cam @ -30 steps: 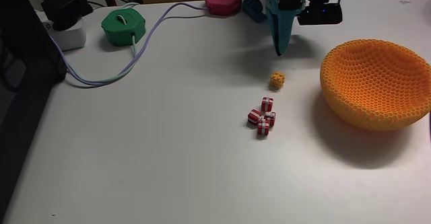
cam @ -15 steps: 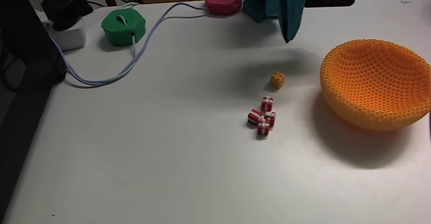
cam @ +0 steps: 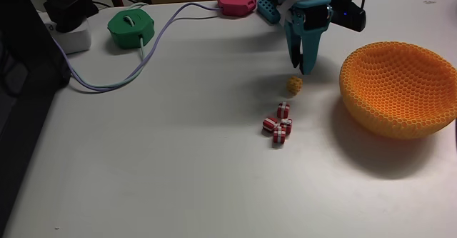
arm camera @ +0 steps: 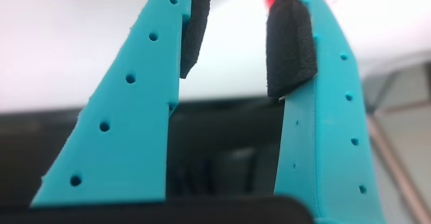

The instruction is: Place cube pieces into the yellow basket

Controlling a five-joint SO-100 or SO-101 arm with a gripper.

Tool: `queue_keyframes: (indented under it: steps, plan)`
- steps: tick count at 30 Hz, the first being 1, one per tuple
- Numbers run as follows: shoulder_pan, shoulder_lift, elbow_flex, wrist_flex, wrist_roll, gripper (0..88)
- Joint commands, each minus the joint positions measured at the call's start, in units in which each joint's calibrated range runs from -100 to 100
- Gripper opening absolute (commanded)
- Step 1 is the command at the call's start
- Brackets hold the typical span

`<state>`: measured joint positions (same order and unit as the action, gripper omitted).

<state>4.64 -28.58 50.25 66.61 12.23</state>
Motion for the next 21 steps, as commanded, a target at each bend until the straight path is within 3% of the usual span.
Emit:
queue_keyframes:
  steps: [1,15,21]
  plan:
    - [1.42,4.34,-3.30,-3.01,0.78,18.2]
    - [3.93,20.43,-7.73,-9.36,2.88,18.4]
    - [4.30,22.90,-10.24,-9.36,3.52,9.9]
